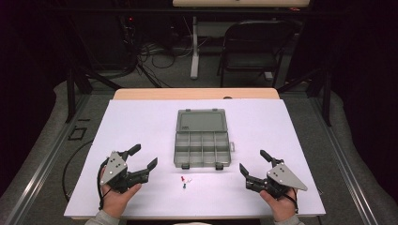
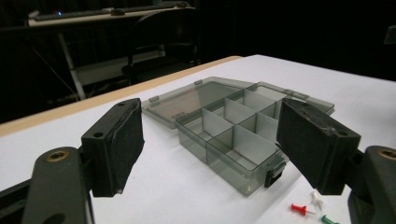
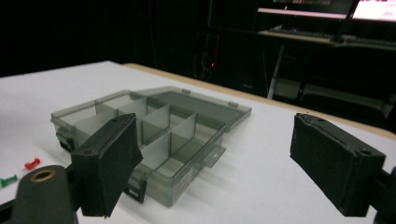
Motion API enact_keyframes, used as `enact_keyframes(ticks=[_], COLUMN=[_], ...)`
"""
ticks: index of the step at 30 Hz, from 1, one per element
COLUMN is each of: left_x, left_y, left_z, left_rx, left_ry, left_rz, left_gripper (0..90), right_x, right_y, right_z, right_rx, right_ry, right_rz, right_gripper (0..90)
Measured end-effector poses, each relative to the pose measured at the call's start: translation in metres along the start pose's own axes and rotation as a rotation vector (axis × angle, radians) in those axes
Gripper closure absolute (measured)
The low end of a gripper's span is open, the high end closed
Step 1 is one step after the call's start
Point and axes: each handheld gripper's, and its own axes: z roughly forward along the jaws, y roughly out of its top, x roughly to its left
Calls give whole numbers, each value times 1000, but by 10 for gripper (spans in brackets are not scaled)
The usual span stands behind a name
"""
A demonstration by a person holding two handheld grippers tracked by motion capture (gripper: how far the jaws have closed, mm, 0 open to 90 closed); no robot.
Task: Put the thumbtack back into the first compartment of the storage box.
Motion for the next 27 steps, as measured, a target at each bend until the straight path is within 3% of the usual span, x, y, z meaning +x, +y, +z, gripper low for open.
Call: enact_keyframes(ticks=[5,11,15,22,23,27], left_x=[2,-4,-13,-33,-39,-49], left_y=[-4,-7,-9,-14,-14,-16], left_z=[4,11,18,34,38,44], left_rx=[19,45,79,144,168,186], left_ry=[-12,-46,-76,-115,-115,-134], left_rz=[-28,-31,-23,-69,-54,-58], left_gripper=[228,228,229,296,316,333], right_x=[-2,-1,0,3,2,1], right_y=[-1,-4,-4,-5,-5,-6], right_z=[-4,-3,-3,-4,-4,-2], right_rx=[-38,-17,-10,-6,-2,1], right_ry=[5,11,25,30,28,27], right_rz=[24,13,-3,-9,-7,-4], right_gripper=[151,151,151,151,151,151])
